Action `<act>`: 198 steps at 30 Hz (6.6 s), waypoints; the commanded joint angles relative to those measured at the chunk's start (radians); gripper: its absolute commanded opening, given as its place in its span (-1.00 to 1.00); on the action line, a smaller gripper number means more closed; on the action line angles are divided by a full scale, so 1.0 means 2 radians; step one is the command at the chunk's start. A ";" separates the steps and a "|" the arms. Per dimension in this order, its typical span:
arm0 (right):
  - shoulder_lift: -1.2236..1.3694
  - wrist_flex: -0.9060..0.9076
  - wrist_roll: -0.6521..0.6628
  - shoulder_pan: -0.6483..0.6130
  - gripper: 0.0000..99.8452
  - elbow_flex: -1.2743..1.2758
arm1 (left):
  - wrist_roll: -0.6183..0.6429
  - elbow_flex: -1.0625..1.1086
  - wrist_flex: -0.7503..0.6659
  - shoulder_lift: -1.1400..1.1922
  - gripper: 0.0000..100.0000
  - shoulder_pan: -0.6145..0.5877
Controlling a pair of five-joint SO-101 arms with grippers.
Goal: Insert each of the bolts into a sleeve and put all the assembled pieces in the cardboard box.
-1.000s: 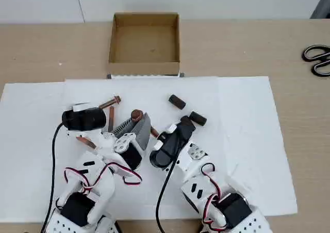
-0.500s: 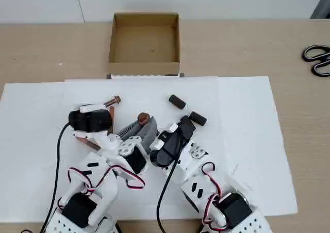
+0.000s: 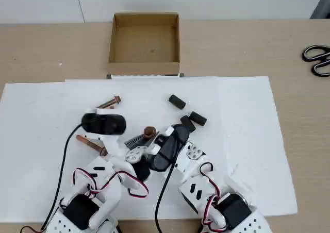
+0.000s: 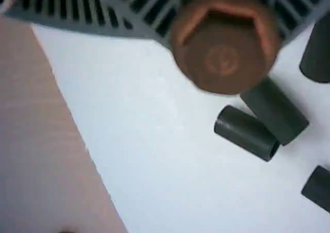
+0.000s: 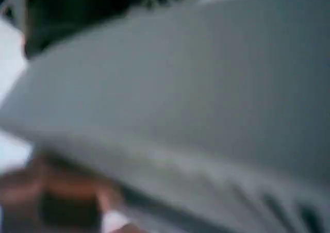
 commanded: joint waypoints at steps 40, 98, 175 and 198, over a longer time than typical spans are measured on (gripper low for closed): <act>-0.001 -0.046 0.043 0.023 -0.99 -0.010 | -0.137 -0.132 0.056 -0.007 -0.99 -0.056; 1.315 -0.076 0.200 0.167 -0.87 -1.288 | -0.322 0.120 -0.025 -0.008 -0.99 -0.296; 1.116 0.407 0.188 0.172 -0.75 -1.053 | -0.321 0.120 -0.023 -0.008 -0.99 -0.320; 1.155 0.377 0.226 0.179 -0.61 -1.053 | -0.321 0.120 -0.023 -0.008 -0.99 -0.320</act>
